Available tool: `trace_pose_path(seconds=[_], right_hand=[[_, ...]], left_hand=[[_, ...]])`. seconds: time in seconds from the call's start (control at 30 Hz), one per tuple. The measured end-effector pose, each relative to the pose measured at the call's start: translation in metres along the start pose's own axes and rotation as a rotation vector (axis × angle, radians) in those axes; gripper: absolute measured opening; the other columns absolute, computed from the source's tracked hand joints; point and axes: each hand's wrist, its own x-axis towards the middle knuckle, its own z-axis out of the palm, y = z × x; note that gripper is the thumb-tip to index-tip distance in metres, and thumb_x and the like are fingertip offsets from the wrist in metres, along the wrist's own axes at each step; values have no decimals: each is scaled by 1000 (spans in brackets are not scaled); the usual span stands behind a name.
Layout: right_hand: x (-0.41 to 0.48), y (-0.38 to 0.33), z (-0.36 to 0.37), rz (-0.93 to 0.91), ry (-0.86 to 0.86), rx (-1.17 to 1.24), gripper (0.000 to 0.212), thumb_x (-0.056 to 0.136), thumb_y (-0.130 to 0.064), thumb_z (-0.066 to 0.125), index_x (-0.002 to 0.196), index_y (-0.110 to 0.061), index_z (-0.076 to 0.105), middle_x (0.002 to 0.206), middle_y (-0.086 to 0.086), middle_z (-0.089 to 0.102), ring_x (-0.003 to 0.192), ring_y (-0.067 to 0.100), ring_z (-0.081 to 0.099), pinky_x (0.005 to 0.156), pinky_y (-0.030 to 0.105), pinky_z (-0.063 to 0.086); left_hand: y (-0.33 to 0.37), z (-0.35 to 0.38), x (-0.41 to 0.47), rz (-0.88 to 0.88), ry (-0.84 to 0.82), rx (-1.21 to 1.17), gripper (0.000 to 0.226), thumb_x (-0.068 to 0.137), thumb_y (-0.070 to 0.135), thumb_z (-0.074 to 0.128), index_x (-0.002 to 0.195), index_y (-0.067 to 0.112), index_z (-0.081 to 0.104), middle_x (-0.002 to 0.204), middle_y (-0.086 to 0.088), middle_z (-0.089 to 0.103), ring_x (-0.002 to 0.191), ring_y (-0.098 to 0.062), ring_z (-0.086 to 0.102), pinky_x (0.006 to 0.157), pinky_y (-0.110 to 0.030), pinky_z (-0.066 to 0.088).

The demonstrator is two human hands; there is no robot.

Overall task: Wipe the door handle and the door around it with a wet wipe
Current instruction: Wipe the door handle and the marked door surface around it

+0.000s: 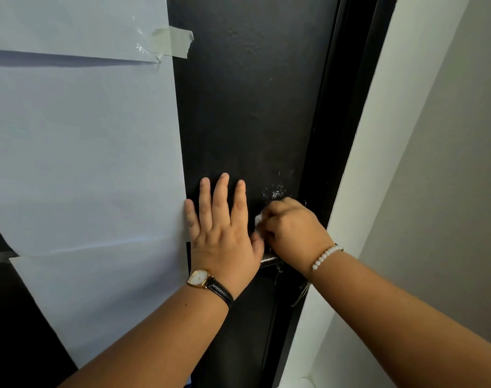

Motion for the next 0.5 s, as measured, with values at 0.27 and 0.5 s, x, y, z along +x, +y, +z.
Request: trace_pose_path(seconds=[0.27,0.5], right_hand=[[-11,-7,5,350,180,87,11,70,-7,74,61,-9,68,66,9,61,53,24,59,48,21,41],[4,-2,-23,417,378,64,10,76,-3,63,71,-12,66,67,6,69,72,30,56,60,28,42]], left_hand=[[1,2,2,9,2,2,86,64,34,64,141,17,30,149,-8,19,141,-33,11,112,-51,8],[1,-2,1,7,1,34,86,63,35,63,141,16,32,148,-9,20,140,-33,12,111,-49,10]])
